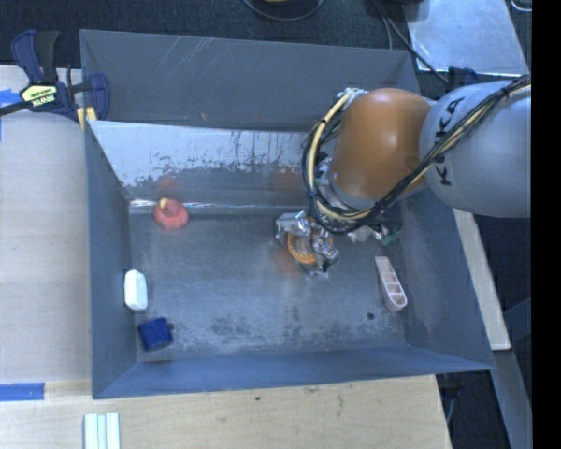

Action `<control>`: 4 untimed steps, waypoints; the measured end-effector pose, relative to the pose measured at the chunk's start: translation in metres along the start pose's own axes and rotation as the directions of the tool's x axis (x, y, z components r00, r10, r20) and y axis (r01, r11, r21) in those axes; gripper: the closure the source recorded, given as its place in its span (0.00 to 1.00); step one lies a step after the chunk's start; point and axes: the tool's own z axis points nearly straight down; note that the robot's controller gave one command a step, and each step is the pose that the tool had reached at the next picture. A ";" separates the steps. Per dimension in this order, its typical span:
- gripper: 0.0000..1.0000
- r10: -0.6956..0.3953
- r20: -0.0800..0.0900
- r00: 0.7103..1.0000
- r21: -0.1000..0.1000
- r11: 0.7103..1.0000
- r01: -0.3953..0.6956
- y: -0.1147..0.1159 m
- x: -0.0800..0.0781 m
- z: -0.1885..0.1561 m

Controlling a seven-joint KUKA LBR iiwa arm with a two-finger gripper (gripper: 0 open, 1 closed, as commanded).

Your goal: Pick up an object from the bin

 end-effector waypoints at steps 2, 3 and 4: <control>1.00 0.002 -0.002 1.000 -0.002 1.000 -0.002 0.001 0.001 -0.020; 1.00 0.003 0.000 1.000 -0.001 1.000 -0.003 0.000 0.000 -0.032; 1.00 0.004 0.000 1.000 -0.001 1.000 -0.004 0.000 0.000 -0.044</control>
Offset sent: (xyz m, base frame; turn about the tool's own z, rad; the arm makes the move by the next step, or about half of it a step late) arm -0.0001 -0.0001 0.0481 0.0000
